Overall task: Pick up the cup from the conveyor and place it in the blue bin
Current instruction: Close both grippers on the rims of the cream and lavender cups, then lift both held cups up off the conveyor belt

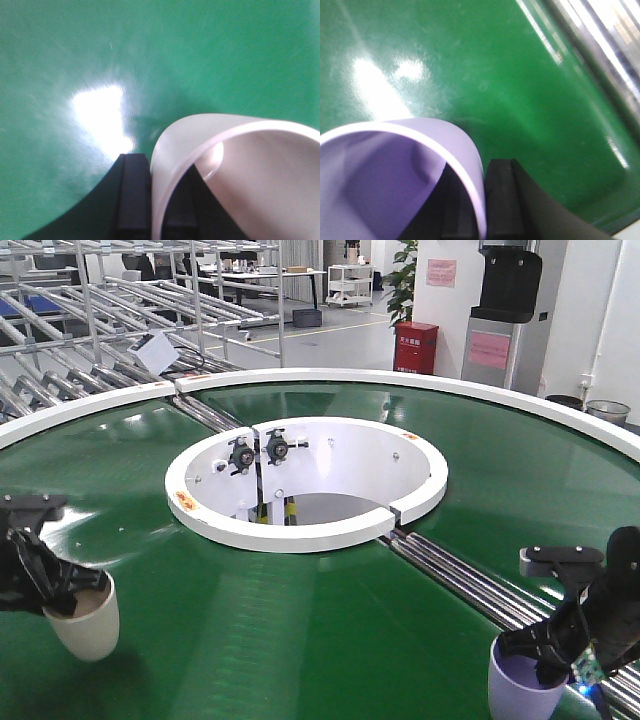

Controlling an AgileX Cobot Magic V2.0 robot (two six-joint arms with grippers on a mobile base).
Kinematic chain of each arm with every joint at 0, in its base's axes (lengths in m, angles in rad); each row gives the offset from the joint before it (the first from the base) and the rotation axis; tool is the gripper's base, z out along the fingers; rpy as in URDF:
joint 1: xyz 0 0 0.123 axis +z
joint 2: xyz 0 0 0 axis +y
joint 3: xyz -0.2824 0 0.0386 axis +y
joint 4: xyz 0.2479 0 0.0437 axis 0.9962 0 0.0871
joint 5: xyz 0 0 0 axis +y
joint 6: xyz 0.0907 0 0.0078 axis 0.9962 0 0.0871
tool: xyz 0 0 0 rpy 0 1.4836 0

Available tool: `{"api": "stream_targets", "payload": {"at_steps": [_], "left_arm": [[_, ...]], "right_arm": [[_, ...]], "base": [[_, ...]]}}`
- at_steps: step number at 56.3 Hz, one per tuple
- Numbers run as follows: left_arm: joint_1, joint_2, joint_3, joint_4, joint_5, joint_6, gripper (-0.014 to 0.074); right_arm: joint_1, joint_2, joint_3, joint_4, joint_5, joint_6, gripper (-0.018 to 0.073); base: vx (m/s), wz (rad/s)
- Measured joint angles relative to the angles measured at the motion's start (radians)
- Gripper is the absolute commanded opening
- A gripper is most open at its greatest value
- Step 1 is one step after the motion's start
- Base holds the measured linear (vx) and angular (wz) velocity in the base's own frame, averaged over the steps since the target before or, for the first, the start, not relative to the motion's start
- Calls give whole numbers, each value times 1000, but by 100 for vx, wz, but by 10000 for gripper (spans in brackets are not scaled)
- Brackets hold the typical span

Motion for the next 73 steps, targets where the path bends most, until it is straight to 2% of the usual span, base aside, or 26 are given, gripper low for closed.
{"api": "stream_targets", "payload": {"at_steps": [13, 22, 30, 38, 44, 58, 65, 73], "left_arm": [[-44, -160, 0, -15, -19, 80, -6], [-112, -253, 0, -84, -75, 113, -6], [-175, -343, 0, -101, -85, 126, -6], [-216, -486, 14, -109, -97, 151, -4], [-221, -627, 92, -110, -139, 154, -3], [-221, -1003, 450, -110, -228, 154, -1], [-221, -1148, 553, -98, -299, 154, -1], [-221, -1208, 582, -67, -342, 154, -1]], "right_arm": [[14, -158, 0, 54, -79, -9, -9], [95, -294, 0, 1, -142, -9, -9], [175, -424, 0, -45, -171, 28, -9], [186, -546, 0, -75, -167, 70, -9], [186, -626, 0, -94, -143, 75, -9], [186, -730, 18, -103, -44, 74, -9], [186, -799, 100, -103, -98, 74, -9], [186, -867, 161, -103, -172, 74, -9]], "base": [[0, 0], [0, 0], [0, 0], [0, 0], [0, 0], [0, 0], [0, 0], [0, 0]]}}
